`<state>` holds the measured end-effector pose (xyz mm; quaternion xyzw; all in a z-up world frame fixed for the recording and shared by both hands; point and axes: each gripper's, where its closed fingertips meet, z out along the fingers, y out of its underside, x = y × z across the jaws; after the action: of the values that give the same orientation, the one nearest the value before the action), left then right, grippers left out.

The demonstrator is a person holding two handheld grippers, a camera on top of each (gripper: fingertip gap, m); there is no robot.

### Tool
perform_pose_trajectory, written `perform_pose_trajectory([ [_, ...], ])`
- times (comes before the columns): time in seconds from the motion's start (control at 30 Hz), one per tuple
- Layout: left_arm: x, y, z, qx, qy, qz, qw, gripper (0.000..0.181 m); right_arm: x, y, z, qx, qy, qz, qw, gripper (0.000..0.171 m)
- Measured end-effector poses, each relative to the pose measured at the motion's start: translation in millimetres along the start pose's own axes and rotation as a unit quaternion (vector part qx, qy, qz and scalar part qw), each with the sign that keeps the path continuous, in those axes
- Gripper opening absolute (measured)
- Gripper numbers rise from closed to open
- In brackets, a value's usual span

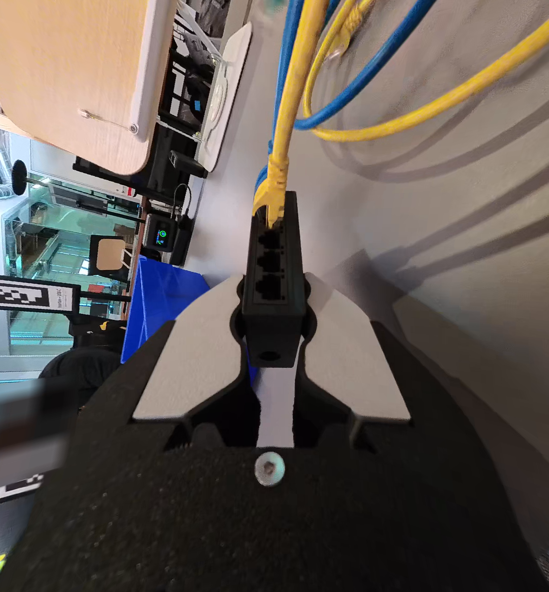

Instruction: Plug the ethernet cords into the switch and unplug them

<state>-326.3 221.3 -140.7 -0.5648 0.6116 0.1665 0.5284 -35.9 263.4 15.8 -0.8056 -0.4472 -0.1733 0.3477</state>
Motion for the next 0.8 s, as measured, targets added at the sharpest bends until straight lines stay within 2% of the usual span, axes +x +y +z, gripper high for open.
perform_pose_trajectory([
  [0.03, 0.1, -1.0, -0.4, 0.002, -0.001, 0.002, 1.0, 0.03, 14.8, -6.0, -23.4, 0.043, 0.052, 0.017, 0.998, 0.005],
  [0.1, 1.5, -2.2, -0.9, 0.004, 0.0, 0.004, 1.0, 0.03, 33.5, -2.6, -65.3, 0.103, 0.129, 0.061, 0.984, 0.006],
  [0.17, 2.5, -1.7, -0.8, 0.002, 0.0, 0.005, 1.0, 0.03, 41.6, 17.7, -95.4, 0.125, 0.178, 0.109, 0.97, 0.006],
  [0.3, 4.8, -1.1, -0.1, 0.002, 0.006, 0.0, 1.0, 0.029, 54.6, 106.4, -115.4, 0.042, 0.266, 0.194, 0.943, 0.005],
  [0.4, 6.9, -1.3, 0.9, 0.0, 0.01, -0.001, 1.0, 0.029, 54.6, 173.8, -103.6, -0.011, 0.294, 0.276, 0.915, 0.006],
  [0.47, 9.2, -1.5, 1.7, 0.0, 0.015, 0.0, 1.0, 0.029, 50.2, 208.6, -90.6, -0.056, 0.316, 0.287, 0.903, 0.006],
  [0.5, 10.4, -1.3, 2.0, -0.002, 0.017, 0.001, 1.0, 0.029, 44.1, 220.3, -79.7, -0.084, 0.304, 0.279, 0.907, 0.006],
  [0.63, 12.5, -1.0, 3.2, -0.003, 0.023, -0.002, 1.0, 0.029, 23.1, 245.5, -52.3, -0.179, 0.254, 0.198, 0.929, 0.006],
  [0.8, 16.3, -0.3, 5.2, -0.004, 0.031, -0.001, 0.999, 0.029, 21.3, 262.0, -25.3, -0.261, 0.188, 0.141, 0.936, 0.006],
])
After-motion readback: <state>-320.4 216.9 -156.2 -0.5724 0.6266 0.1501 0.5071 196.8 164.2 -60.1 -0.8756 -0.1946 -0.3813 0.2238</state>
